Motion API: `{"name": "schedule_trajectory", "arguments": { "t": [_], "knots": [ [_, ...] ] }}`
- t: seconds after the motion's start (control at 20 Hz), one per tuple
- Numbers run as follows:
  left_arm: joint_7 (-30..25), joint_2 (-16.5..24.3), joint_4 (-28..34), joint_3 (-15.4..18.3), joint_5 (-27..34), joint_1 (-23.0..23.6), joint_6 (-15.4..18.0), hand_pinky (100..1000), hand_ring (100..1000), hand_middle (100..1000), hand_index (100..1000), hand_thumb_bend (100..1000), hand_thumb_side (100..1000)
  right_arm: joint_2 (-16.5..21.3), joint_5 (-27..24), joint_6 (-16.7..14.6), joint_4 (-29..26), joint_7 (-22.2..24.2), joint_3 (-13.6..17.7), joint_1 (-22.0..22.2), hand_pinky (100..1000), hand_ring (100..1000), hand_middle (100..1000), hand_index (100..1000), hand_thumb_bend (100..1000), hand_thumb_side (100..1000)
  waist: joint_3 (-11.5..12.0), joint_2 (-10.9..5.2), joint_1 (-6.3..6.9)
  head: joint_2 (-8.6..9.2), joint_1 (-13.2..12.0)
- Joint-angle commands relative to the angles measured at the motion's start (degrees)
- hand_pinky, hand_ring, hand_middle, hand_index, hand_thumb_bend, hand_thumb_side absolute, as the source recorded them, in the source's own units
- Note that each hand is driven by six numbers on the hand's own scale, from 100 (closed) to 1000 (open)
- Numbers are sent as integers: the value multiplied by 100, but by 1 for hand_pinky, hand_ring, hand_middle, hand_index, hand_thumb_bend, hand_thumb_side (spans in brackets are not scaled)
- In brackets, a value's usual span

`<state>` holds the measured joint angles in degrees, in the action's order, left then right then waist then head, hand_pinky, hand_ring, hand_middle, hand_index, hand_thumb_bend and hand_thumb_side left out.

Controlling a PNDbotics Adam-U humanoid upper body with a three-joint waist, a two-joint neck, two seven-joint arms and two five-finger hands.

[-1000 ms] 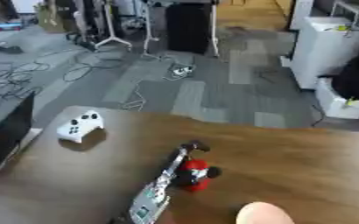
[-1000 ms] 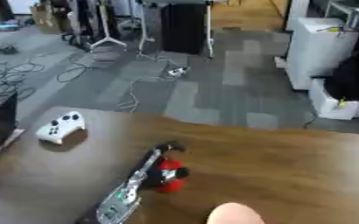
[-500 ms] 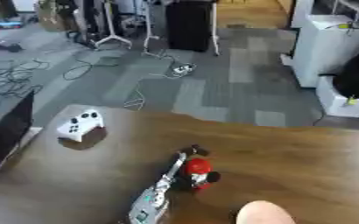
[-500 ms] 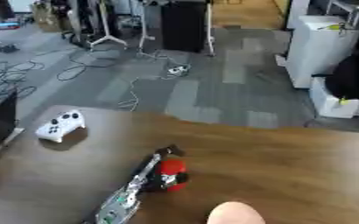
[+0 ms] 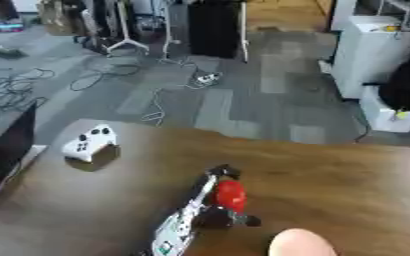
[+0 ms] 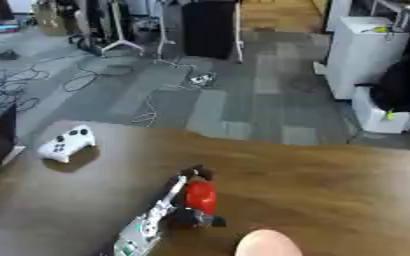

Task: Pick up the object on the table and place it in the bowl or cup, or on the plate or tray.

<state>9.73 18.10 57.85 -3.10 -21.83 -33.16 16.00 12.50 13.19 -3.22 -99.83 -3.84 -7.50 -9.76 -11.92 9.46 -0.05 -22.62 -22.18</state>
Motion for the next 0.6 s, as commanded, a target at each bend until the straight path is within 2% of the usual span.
{"name": "schedule_trajectory", "arguments": {
  "t": [0.05, 0.2, 0.3, 0.4, 0.6],
  "knots": [
    [130, -25, -148, -22, -523, 1, -161, 373, 1000, 618, 785, 1000, 391, 6, -15, -14, -111, 10, 16, -81, 666, 502, 767, 827, 365, 647, -15, -25, -12, 32, 10],
    [267, -67, -179, -45, -951, -6, -288, 347, 1000, 603, 782, 1000, 406, 3, -12, -13, -112, 13, 13, -88, 666, 502, 767, 825, 365, 647, -25, -15, -12, 43, 4],
    [303, -95, -203, -65, -1187, -9, -355, 398, 1000, 641, 807, 1000, 446, 1, -11, -13, -115, 14, 13, -93, 665, 501, 767, 823, 364, 647, -32, -6, -12, 47, 0],
    [271, -115, -223, -89, -1399, -8, -429, 409, 1000, 644, 788, 1000, 412, -1, -9, -12, -117, 13, 14, -97, 665, 501, 766, 822, 363, 647, -35, 3, -11, 46, -4],
    [386, -133, -113, -91, -1736, -11, -700, 100, 1000, 346, 477, 1000, 307, -4, -7, -8, -118, 5, 20, -102, 665, 501, 766, 819, 360, 647, -32, 12, -5, 40, -2]
  ]
}}
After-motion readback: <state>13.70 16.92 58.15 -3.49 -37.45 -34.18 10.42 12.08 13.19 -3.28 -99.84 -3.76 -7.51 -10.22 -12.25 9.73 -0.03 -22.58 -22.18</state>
